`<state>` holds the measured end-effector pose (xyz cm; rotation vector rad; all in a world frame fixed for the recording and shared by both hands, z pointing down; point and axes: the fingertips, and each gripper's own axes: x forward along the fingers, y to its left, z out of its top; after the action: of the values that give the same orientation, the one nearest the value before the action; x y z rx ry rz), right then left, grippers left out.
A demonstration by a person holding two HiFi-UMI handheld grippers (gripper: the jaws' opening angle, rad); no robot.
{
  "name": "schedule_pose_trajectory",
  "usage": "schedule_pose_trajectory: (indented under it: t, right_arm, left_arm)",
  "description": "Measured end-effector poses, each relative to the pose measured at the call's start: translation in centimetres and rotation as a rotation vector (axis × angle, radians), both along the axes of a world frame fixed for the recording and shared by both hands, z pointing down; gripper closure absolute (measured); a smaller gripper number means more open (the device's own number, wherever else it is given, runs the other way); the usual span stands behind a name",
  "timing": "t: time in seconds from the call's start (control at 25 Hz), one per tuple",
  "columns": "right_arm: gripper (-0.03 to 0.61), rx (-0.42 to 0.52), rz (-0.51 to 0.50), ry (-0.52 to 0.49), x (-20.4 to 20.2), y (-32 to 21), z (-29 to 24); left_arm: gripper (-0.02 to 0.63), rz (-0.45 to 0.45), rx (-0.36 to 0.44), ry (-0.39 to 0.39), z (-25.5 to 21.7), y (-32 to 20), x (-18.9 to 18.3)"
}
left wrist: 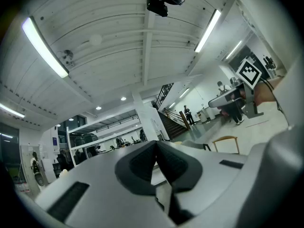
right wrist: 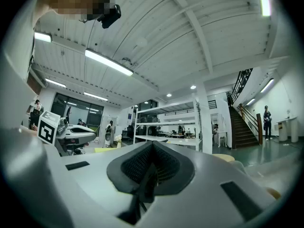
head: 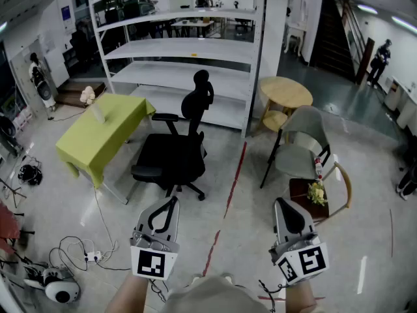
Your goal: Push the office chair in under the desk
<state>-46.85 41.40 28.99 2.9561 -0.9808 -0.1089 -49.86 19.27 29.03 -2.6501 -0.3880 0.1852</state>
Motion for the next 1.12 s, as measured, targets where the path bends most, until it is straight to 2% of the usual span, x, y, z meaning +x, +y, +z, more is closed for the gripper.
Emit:
schedule_pose_trajectory:
  t: [0.16, 0.32, 0.48, 0.88, 0.96, 1.12]
  right_arm:
    - [0.572, 0.023, 0.015, -0.012, 0.9, 1.5, 0.3]
    - [0.572, 0.022, 0.024, -0.021, 1.7, 2.9, 0.6]
    - [0.574, 0.014, 0.027, -0.01, 2.6, 4.3, 0.7]
    - [0.572, -0.025, 0.014, -0.034, 3.8, 8.3, 2.6]
    - [0.572, -0.034, 0.019, -0.044, 4.2, 9.3, 3.4]
    - [0.572, -0.04, 0.027, -0.056, 5.3, 10.7, 4.5]
  left_arm:
    - [0.607, 0.006, 0.004, 0.007, -0.1, 1.2, 0.7]
    - [0.607, 0.009, 0.052, 0.032, -0.6, 2.7, 1.3]
    - [0.607, 0.0, 0.045, 0.025, -0.2, 4.0, 2.3]
    - [0.607, -0.037, -0.117, -0.077, 2.0, 7.4, 4.6]
    - [0.607, -0.037, -0.094, -0.057, 2.0, 8.1, 5.1]
    - [0.607, -0.017, 0.013, -0.02, 2.4, 9.7, 6.3]
